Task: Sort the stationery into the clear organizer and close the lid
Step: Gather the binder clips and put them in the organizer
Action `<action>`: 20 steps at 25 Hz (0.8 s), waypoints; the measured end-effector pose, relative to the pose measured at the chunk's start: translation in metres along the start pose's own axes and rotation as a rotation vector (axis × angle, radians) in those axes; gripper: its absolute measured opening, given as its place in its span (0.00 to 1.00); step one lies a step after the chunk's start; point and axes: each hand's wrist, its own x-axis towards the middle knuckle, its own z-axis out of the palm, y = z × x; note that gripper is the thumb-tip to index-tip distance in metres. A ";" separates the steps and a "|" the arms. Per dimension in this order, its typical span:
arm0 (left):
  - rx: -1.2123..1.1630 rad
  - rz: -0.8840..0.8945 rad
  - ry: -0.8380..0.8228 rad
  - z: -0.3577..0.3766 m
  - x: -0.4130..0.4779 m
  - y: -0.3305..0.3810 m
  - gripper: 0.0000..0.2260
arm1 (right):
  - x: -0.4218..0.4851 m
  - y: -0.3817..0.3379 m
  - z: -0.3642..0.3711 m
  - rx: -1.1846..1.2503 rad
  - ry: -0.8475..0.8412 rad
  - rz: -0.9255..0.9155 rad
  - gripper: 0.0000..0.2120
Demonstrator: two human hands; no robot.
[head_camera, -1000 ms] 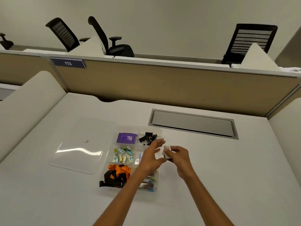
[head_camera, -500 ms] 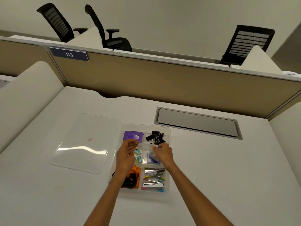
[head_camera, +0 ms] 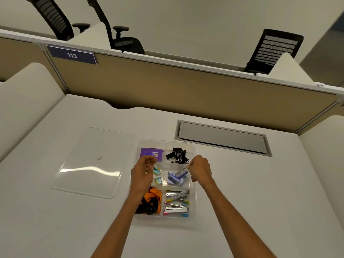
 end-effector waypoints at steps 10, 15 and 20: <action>0.112 0.016 0.283 -0.098 0.026 -0.022 0.13 | -0.013 0.020 -0.012 0.153 0.081 -0.005 0.05; 0.476 -0.098 0.454 -0.174 0.053 -0.056 0.12 | -0.021 0.014 0.005 0.235 0.125 -0.212 0.07; 0.880 -0.379 0.498 -0.228 0.076 -0.082 0.13 | -0.031 0.017 0.020 0.277 0.132 -0.311 0.11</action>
